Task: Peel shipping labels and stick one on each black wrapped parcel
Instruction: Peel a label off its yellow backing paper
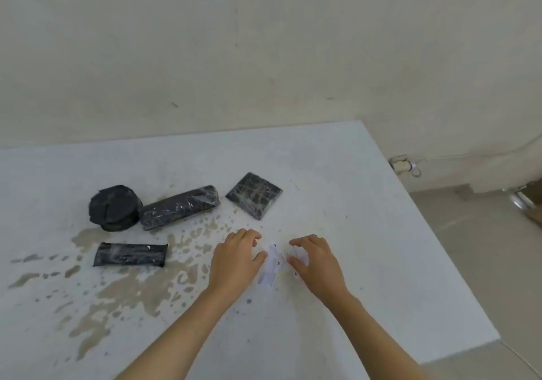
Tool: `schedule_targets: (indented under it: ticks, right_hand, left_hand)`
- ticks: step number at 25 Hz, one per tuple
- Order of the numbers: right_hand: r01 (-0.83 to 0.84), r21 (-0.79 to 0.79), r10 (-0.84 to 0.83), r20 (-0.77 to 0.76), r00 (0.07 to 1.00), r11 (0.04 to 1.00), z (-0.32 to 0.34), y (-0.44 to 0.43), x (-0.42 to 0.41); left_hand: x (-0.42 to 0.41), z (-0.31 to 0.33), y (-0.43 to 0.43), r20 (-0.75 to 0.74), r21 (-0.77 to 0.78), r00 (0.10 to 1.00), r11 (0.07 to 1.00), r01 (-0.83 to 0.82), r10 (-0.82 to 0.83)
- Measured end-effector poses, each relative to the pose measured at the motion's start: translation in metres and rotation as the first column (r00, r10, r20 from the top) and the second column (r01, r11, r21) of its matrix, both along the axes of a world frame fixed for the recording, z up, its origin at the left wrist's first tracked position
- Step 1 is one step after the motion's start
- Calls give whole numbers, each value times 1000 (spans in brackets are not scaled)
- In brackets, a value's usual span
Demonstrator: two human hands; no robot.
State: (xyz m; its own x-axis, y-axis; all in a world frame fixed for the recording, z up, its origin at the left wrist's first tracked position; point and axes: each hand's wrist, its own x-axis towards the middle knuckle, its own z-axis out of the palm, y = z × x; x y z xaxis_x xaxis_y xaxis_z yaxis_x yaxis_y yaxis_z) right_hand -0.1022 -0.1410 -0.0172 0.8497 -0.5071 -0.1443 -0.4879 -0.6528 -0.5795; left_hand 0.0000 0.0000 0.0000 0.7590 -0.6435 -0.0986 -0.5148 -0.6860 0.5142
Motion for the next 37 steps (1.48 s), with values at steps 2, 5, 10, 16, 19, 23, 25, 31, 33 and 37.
schedule_targets:
  ticks: [2, 5, 10, 16, 19, 23, 25, 31, 33, 37]
  right_hand:
    - [-79, -12, 79, 1, 997, 997, -10, 4, 4]
    - [-128, -21, 128, -8, 992, 992, -18, 12, 8]
    - [-139, -51, 141, 44, 989, 989, -24, 13, 6]
    - [-155, -29, 156, 40, 987, 987, -27, 18, 8]
    - [-158, -10, 158, 37, 987, 987, -27, 20, 13]
    - [-227, -16, 227, 17, 974, 974, -24, 20, 17]
    - [-251, -34, 251, 2, 968, 967, -23, 19, 19]
    - [-302, -93, 304, 9, 953, 949, -23, 11, 19]
    - [-296, -126, 302, 30, 953, 947, -25, 12, 19]
    - [-279, -206, 300, 77, 951, 938, -31, 16, 21]
  left_hand:
    - [-1, -10, -3, -71, 41, 997, 999, 22, -19]
    - [-6, -22, -4, -141, 100, 989, 993, 66, -52]
    - [-10, -33, -10, -228, 18, 974, 1000, 3, 1]
    - [-14, -40, -7, -273, -62, 959, 994, -95, 75]
    - [-19, -43, -4, -248, -110, 965, 987, -116, 85]
    - [-26, -45, 2, -183, -151, 973, 974, -168, 140]
    - [-25, -45, 6, -161, -162, 974, 970, -183, 157]
    - [-7, -48, 18, -1, -172, 995, 980, -96, 97]
    - [-7, -48, 22, 49, -152, 997, 987, -50, 58]
    - [-20, -48, 25, 41, -159, 995, 984, -85, 92]
